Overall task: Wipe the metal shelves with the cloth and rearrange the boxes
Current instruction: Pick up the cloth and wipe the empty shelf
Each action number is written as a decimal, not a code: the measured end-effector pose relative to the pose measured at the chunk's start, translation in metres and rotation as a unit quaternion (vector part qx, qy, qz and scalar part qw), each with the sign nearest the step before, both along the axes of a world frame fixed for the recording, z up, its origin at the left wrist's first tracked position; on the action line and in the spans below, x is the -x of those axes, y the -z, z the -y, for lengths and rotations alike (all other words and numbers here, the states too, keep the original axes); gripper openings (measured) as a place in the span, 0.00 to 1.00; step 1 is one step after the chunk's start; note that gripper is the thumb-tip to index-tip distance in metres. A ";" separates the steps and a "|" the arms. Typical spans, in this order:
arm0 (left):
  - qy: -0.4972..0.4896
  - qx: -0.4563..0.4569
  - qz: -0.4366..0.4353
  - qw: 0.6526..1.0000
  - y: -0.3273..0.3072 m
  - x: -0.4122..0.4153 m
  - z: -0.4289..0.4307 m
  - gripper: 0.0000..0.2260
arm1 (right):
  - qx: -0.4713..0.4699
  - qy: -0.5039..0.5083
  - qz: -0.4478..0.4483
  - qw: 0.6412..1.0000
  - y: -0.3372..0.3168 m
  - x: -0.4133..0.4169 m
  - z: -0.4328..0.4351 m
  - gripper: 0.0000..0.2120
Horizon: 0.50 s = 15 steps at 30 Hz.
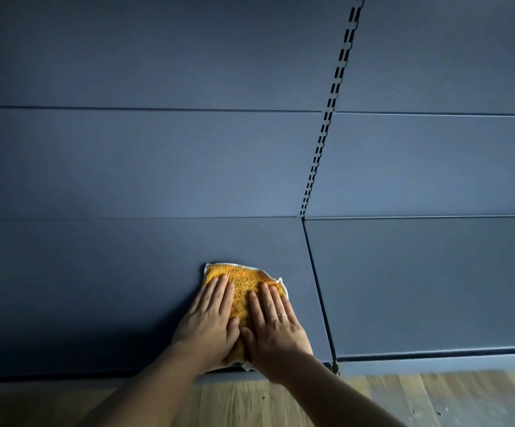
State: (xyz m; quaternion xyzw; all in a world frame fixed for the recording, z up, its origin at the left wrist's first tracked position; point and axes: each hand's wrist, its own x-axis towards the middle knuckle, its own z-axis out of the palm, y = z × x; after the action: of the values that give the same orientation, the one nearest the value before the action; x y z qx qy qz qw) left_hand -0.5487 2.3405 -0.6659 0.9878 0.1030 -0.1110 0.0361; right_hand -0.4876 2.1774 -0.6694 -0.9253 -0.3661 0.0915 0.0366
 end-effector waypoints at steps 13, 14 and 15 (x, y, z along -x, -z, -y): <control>-0.024 0.018 -0.007 1.000 -0.015 0.012 0.022 0.31 | -0.023 -0.009 0.005 1.000 0.003 -0.001 0.000 0.34; -0.017 0.019 0.021 0.999 -0.009 0.016 0.019 0.30 | -0.037 -0.001 0.020 0.999 0.005 0.001 -0.001 0.32; -0.012 0.014 0.038 0.999 -0.008 0.017 0.016 0.30 | -0.049 0.003 0.041 0.998 0.008 0.002 -0.002 0.31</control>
State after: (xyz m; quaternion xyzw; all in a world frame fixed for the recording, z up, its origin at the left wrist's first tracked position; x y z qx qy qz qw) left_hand -0.5654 2.3250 -0.6580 0.9895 0.1115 -0.0741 0.0553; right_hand -0.4901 2.1795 -0.6773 -0.9266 -0.3683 0.0352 0.0670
